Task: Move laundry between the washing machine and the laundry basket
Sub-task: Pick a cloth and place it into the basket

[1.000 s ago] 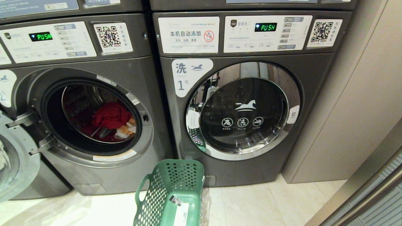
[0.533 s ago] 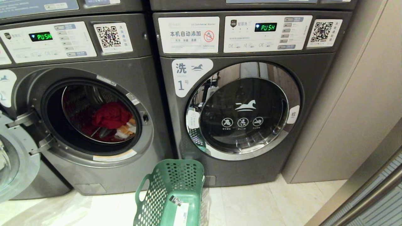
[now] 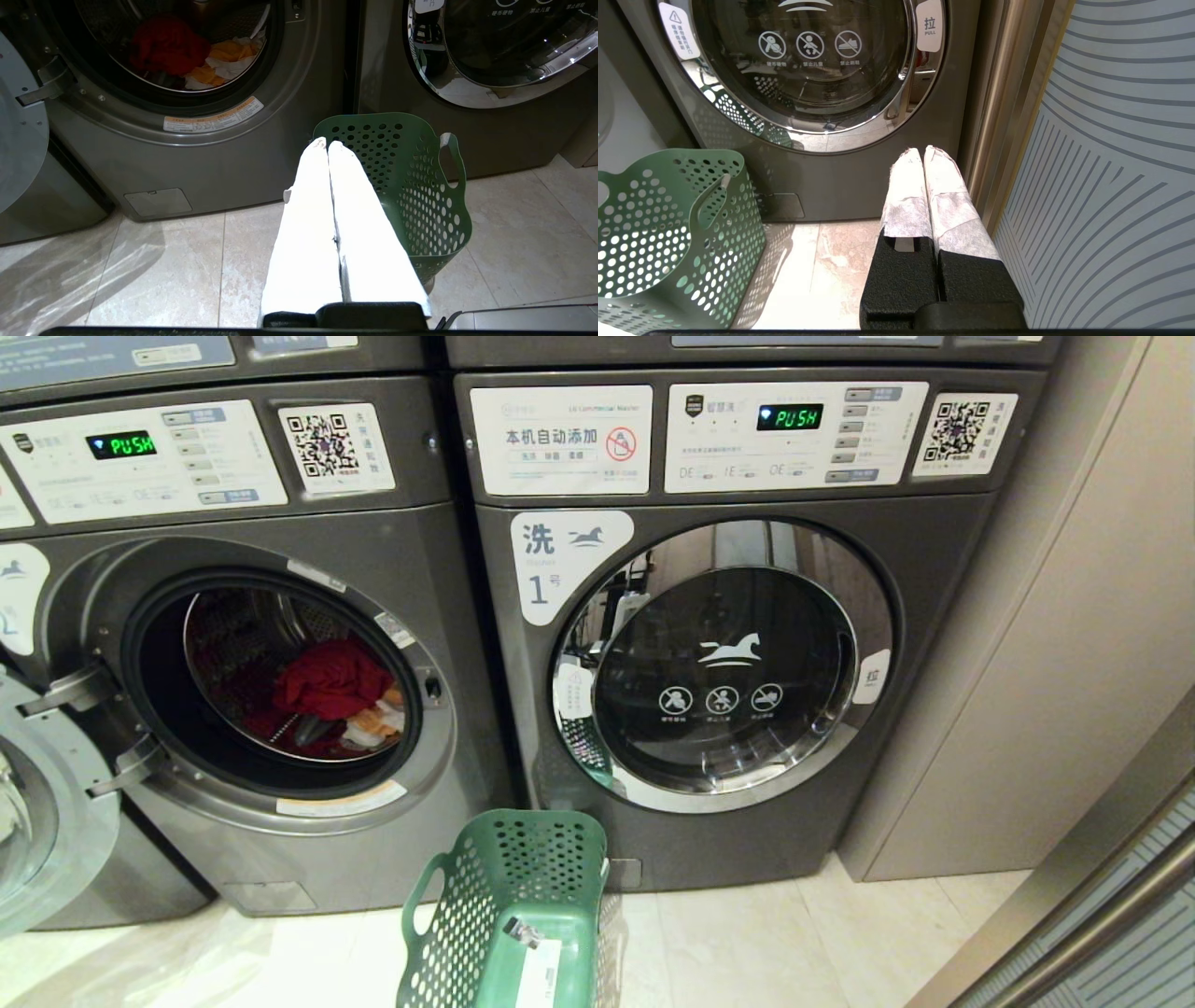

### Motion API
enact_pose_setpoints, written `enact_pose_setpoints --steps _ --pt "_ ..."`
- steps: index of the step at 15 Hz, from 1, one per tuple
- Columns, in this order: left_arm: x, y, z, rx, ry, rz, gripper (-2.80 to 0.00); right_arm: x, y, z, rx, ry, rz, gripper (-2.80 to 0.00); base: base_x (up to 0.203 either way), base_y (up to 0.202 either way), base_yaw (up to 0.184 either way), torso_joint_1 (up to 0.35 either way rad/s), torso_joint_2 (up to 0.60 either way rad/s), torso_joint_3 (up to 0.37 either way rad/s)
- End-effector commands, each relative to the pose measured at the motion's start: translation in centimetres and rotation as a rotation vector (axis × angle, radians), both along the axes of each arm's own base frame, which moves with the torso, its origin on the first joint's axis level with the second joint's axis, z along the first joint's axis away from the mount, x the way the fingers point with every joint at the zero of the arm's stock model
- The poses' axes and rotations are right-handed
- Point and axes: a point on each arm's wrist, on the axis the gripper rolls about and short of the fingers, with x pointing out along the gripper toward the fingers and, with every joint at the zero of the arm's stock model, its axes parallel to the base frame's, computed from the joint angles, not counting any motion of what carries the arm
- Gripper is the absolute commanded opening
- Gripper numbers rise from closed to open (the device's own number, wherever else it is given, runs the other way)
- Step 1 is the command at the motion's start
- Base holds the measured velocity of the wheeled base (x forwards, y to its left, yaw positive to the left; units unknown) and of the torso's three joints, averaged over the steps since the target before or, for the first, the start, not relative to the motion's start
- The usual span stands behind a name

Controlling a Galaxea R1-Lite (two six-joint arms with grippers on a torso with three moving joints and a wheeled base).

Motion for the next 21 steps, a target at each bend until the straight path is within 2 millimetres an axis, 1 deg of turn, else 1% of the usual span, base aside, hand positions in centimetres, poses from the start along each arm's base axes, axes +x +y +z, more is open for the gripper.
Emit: enact_pose_setpoints --steps 1,21 --pt "0.02 0.00 -0.04 0.000 0.003 0.000 -2.80 0.27 0.00 -0.93 0.000 0.033 0.001 -2.80 0.000 0.000 0.000 0.000 0.00 0.000" --pt "0.02 0.01 -0.05 0.000 0.005 0.005 -2.80 0.27 0.00 -0.93 0.002 0.033 0.000 -2.80 0.000 0.000 0.000 0.000 0.00 0.000"
